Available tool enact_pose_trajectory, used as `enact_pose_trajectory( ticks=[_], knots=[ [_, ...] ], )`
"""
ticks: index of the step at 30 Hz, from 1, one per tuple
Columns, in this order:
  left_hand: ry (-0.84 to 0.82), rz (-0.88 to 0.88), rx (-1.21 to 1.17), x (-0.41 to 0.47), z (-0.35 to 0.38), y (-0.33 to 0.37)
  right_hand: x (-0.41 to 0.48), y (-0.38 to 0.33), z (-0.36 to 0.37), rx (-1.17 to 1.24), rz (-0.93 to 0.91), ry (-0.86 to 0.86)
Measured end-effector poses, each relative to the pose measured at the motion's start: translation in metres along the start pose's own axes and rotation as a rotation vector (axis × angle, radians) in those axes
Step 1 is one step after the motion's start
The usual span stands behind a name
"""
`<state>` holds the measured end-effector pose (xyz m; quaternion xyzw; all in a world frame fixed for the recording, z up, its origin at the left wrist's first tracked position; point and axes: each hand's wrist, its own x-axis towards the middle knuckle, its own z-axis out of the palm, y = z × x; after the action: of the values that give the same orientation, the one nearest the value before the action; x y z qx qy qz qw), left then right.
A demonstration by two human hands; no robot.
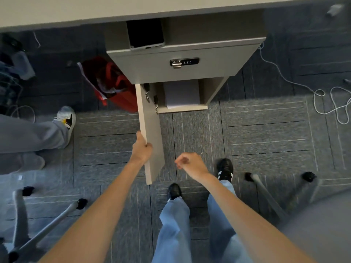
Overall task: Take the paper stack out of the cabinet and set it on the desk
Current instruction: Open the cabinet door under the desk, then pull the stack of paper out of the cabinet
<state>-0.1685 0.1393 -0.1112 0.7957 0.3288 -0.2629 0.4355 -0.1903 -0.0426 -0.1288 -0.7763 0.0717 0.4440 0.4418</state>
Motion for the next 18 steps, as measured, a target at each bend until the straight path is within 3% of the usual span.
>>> enact_pose_trajectory(
  ticks=[9, 12, 16, 18],
  knots=[
    [0.2, 0.119, 0.163, -0.017, -0.017, -0.055, 0.006, -0.008, -0.004, 0.033, 0.053, 0.111],
    [0.241, 0.278, 0.218, -0.023, -0.018, -0.051, 0.01, -0.017, -0.002, 0.059, 0.039, 0.129],
    [0.458, 0.564, 0.378, -0.029, -0.009, -0.025, 0.018, -0.019, -0.007, 0.079, -0.03, 0.148],
    [0.482, 0.656, 0.367, -0.022, 0.0, -0.016, 0.024, -0.016, -0.012, 0.108, -0.071, 0.165]
  ],
)
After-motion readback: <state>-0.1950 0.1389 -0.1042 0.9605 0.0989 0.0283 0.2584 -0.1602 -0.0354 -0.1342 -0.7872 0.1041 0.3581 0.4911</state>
